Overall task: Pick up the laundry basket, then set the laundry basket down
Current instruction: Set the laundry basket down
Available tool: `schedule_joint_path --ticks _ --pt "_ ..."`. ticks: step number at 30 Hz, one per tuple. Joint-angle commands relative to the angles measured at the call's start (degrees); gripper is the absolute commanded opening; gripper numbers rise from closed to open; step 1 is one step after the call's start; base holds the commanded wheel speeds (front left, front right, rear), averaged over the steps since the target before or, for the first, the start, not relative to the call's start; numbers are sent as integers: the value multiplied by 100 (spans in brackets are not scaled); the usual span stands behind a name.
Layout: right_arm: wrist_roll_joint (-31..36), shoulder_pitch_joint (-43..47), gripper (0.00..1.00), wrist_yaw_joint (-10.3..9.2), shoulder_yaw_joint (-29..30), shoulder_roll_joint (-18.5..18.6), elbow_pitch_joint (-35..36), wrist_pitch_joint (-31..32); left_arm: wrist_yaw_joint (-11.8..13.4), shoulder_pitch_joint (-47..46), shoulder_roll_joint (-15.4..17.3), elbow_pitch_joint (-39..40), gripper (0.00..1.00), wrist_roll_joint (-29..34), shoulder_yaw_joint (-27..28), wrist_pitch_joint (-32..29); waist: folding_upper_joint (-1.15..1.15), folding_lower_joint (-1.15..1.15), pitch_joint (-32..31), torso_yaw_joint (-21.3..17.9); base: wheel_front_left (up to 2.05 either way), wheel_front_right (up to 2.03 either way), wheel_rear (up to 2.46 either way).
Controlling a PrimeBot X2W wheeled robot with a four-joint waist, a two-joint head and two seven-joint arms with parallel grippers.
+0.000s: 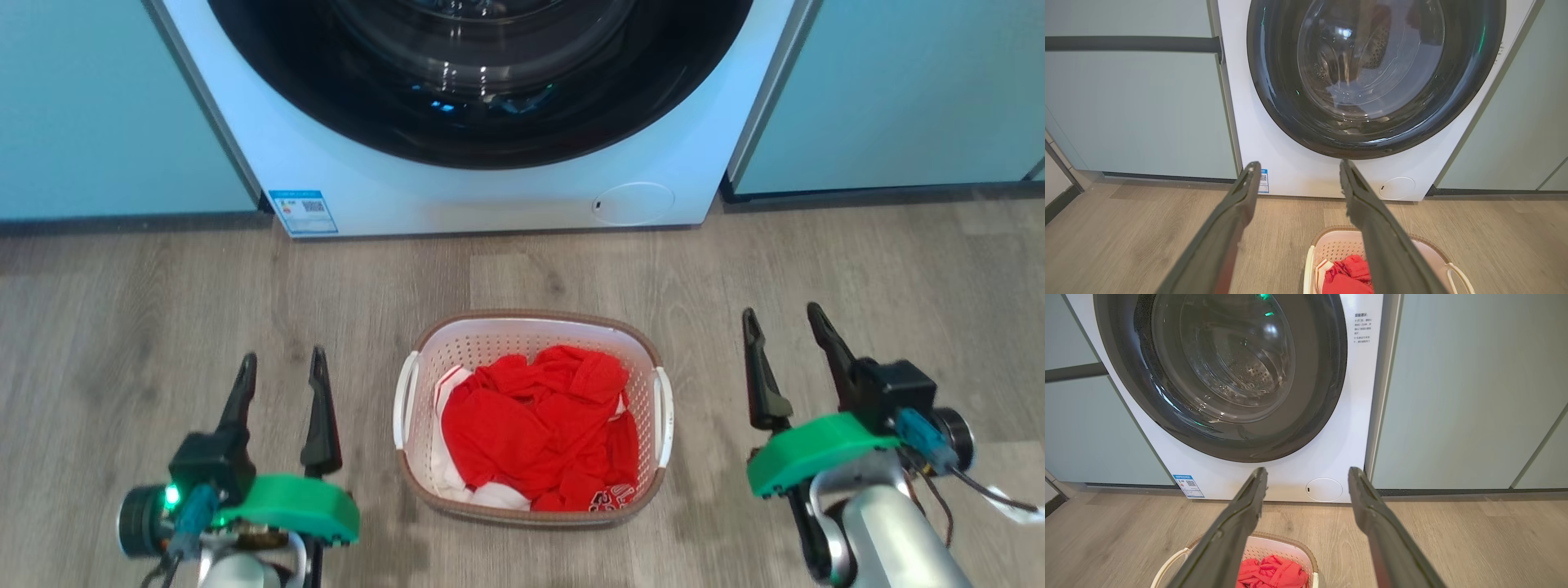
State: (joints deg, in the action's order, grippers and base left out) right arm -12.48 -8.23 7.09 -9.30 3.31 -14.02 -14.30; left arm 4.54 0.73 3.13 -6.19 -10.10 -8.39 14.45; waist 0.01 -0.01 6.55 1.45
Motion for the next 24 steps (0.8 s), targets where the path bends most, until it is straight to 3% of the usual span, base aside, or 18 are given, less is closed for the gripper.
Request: schedule_joint_path --ticks 1,24 --pt "42 31 100 40 -50 -43 304 -70 -21 -49 -7 224 100 30 235 54 -1 1 -67 -40 0 0 0" --pt "83 420 100 40 146 -43 457 -70 -130 267 -23 97 100 35 378 55 -1 1 -405 -13 0 0 0"
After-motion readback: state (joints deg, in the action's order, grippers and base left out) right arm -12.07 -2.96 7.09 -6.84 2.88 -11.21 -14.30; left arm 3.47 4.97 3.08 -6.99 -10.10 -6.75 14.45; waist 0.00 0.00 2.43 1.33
